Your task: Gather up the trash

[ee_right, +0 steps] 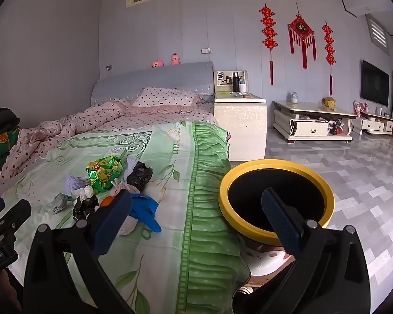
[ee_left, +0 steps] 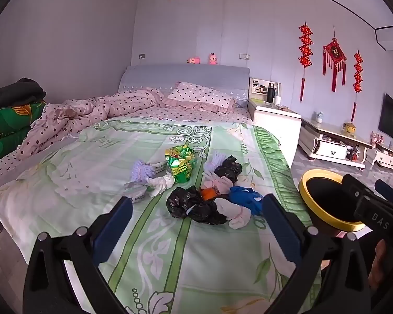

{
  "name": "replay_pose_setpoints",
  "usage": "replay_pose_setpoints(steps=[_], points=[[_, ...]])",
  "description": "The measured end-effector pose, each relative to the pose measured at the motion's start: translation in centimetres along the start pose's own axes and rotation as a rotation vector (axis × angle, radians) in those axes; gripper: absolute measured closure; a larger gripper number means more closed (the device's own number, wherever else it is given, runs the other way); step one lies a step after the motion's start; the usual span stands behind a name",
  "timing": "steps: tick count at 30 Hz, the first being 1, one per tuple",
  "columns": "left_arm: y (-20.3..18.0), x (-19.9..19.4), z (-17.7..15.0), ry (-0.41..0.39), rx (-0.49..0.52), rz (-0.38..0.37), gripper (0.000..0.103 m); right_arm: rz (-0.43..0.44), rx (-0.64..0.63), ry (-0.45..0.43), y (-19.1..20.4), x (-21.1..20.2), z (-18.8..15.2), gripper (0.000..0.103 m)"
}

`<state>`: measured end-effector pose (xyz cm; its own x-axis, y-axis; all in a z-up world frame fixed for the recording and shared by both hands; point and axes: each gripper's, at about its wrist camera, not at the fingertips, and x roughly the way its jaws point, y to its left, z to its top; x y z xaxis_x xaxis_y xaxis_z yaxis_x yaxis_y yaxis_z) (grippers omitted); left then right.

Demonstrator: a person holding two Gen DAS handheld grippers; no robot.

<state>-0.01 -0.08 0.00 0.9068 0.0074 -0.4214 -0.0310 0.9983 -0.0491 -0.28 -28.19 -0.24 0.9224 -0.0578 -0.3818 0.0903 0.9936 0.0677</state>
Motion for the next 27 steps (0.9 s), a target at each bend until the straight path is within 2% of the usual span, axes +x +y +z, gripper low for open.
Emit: replay_pose_setpoints(steps=[27], points=[[-0.66,-0.02,-0.22,0.006,0.002,-0.001,0.007,0.002,0.004,0.002,-0.09,0.27,-0.05,0.008]])
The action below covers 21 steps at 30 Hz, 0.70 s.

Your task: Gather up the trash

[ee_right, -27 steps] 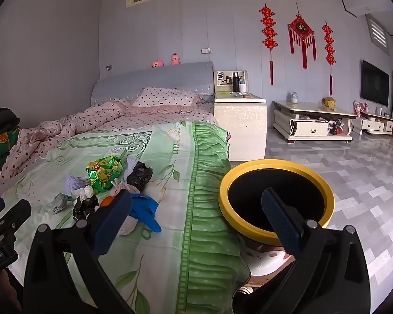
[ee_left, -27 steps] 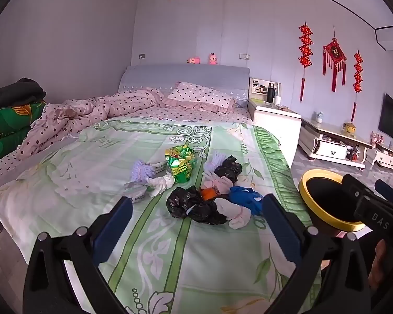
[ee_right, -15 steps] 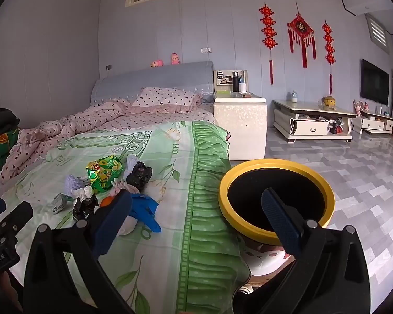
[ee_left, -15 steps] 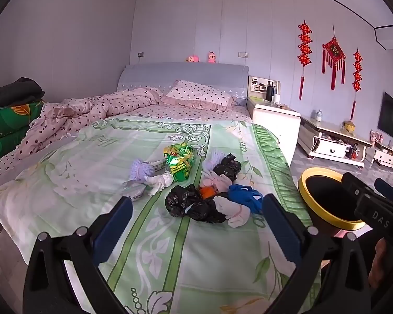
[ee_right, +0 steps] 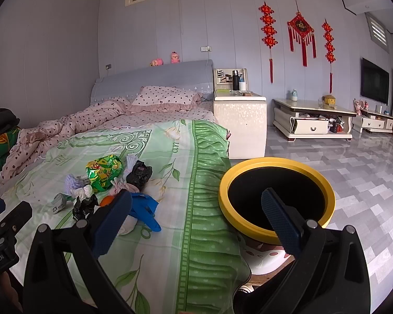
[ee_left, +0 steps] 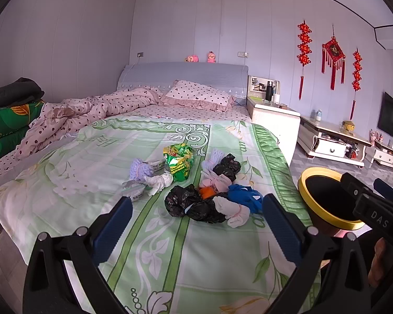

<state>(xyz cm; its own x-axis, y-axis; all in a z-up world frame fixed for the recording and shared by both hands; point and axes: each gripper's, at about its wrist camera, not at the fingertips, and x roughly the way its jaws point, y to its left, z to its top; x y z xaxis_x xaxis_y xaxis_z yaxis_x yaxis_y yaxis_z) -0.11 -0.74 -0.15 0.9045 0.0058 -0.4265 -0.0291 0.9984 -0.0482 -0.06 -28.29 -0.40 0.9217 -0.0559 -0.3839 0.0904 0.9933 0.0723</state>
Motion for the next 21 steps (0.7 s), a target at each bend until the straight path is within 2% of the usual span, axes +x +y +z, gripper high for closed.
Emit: replay_pose_setpoints(steps=[21], points=[[0.11,0.07,-0.03,0.005,0.0,-0.003,0.007,0.002,-0.001,0.006,-0.06,0.32,-0.56,0.008]])
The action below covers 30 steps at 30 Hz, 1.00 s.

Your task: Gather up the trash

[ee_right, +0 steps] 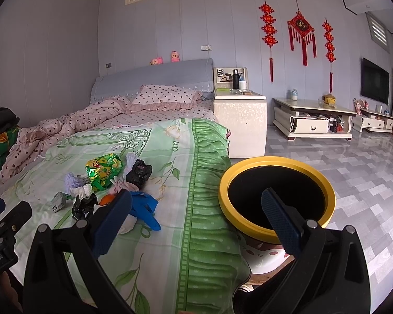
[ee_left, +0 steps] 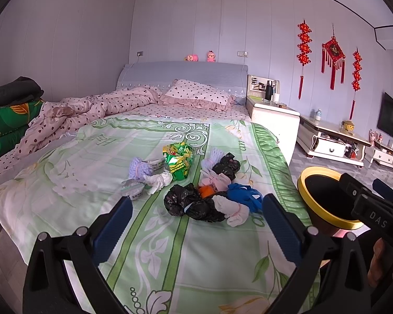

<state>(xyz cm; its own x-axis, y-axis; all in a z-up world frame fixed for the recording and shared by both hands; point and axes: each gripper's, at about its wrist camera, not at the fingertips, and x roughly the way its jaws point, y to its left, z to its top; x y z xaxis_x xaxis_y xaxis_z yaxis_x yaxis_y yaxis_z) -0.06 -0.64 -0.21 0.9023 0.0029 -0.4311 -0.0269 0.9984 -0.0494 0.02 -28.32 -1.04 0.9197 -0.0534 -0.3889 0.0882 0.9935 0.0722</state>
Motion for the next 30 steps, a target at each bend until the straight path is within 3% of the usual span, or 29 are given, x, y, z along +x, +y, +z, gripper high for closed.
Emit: replay_pose_setpoints(steps=[30], points=[[-0.04,0.75,-0.63,0.007,0.0,-0.004,0.007,0.0,0.0,0.006,-0.08,0.1,0.36,0.008]])
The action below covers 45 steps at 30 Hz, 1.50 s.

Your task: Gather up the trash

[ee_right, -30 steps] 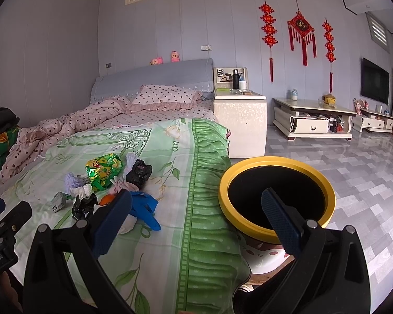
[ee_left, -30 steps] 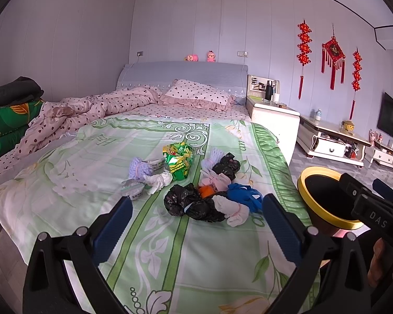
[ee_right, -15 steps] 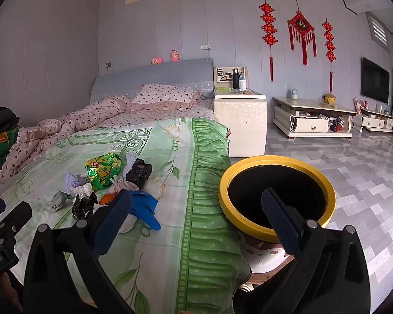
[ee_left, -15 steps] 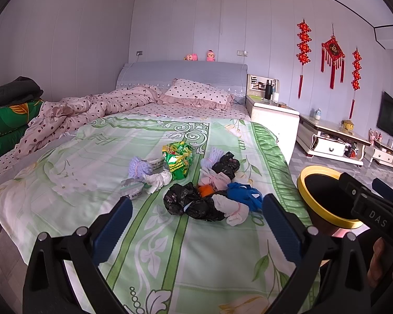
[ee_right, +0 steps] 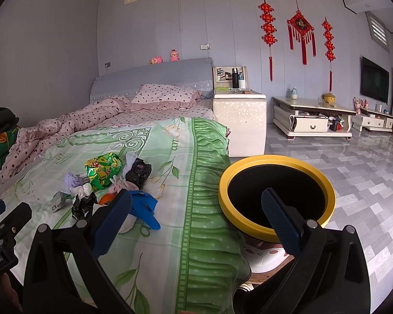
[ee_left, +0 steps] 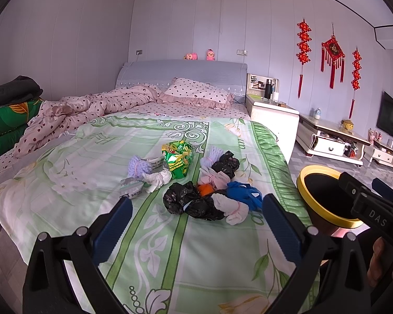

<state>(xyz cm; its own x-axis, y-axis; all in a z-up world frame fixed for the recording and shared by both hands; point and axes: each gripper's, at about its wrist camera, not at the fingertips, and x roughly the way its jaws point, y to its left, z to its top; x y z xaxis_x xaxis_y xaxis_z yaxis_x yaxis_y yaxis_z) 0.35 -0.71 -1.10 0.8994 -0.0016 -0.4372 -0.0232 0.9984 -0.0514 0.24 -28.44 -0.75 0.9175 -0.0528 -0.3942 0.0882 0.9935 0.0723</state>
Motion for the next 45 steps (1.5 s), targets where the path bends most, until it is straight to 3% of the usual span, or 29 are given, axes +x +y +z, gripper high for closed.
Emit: replay_pose_setpoints(steps=[25,40,45], points=[[0.0,0.1,-0.3,0.006,-0.005,-0.002,0.007,0.004,0.0,0.008,0.0,0.1,-0.1,0.008],[0.6,0.6,-0.2,0.039,-0.003,0.009,0.007,0.007,0.001,0.051,0.4,0.7,0.1,0.008],[1.4,1.7,0.2,0.085,0.001,0.006,0.007,0.008,-0.008,0.06,0.6,1.5,1.0,0.008]])
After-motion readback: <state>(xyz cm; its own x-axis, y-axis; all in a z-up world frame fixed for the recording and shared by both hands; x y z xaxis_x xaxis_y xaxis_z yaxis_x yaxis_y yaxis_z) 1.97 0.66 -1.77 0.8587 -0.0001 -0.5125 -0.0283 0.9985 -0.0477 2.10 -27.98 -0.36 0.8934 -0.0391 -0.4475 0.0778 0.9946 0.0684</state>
